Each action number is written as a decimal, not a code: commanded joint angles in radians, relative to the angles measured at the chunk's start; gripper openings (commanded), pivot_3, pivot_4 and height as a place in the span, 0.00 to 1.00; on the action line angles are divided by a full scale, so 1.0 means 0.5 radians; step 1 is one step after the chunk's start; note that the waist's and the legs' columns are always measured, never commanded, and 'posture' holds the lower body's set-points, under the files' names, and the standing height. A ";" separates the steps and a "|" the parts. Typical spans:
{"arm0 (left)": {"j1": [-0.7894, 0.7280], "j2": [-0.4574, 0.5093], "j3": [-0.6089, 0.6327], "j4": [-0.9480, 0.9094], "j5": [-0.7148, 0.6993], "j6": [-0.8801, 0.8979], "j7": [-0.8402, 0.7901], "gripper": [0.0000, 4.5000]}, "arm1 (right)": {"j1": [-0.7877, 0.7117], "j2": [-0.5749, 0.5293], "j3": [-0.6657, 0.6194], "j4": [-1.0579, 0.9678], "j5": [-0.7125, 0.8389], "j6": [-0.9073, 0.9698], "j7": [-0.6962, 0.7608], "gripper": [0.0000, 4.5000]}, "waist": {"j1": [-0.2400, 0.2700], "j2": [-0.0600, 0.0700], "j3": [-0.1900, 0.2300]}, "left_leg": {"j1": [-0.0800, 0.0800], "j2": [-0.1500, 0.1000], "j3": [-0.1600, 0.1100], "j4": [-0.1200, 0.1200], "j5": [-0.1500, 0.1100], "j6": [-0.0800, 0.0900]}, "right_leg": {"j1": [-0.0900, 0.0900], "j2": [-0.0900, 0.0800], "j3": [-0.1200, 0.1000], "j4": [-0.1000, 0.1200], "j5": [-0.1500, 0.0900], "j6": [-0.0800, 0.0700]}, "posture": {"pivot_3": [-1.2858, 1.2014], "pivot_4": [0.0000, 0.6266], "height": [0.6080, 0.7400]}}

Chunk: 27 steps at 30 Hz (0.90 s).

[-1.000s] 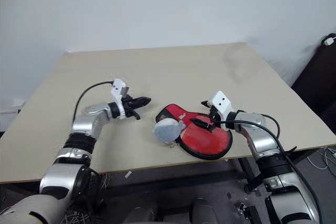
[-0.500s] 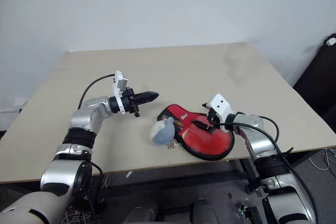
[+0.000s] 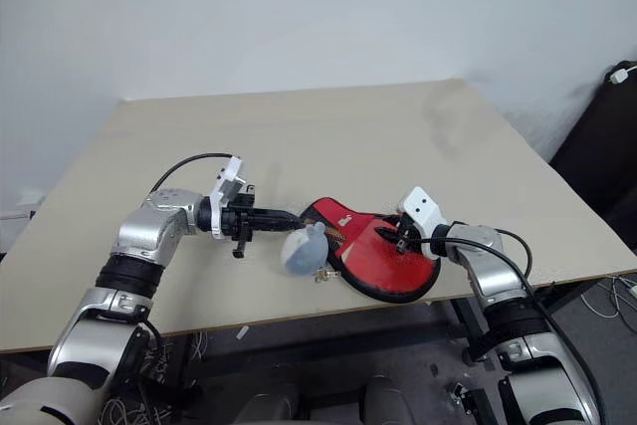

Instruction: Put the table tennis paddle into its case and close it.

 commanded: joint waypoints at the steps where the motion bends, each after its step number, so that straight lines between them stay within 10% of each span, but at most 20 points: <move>1: -0.057 0.028 -0.045 -0.034 0.055 -0.105 -0.041 0.00 | 0.005 0.010 0.005 -0.093 -0.009 0.023 0.030 0.07 | -0.003 0.000 0.000 | 0.000 0.000 0.000 0.000 0.000 0.000 | 0.000 0.000 0.000 0.000 0.000 0.000 | 0.52 0.00 1.00; 15: -0.224 -0.047 -0.226 0.353 0.306 -0.587 -0.159 0.00 | 0.059 0.063 0.054 -0.101 -0.110 0.034 -0.017 0.00 | -0.004 0.000 0.000 | 0.002 0.001 0.002 0.001 0.000 0.000 | 0.001 0.000 0.002 0.001 0.000 0.000 | 0.52 0.00 1.00; 27: -0.298 -0.083 -0.171 0.452 0.282 -0.558 -0.206 0.64 | 0.085 0.086 0.071 -0.111 -0.137 0.041 -0.033 0.00 | -0.004 -0.001 -0.001 | 0.002 0.002 0.002 0.002 0.000 0.000 | 0.001 0.001 0.001 0.002 0.000 0.000 | 0.52 0.00 1.00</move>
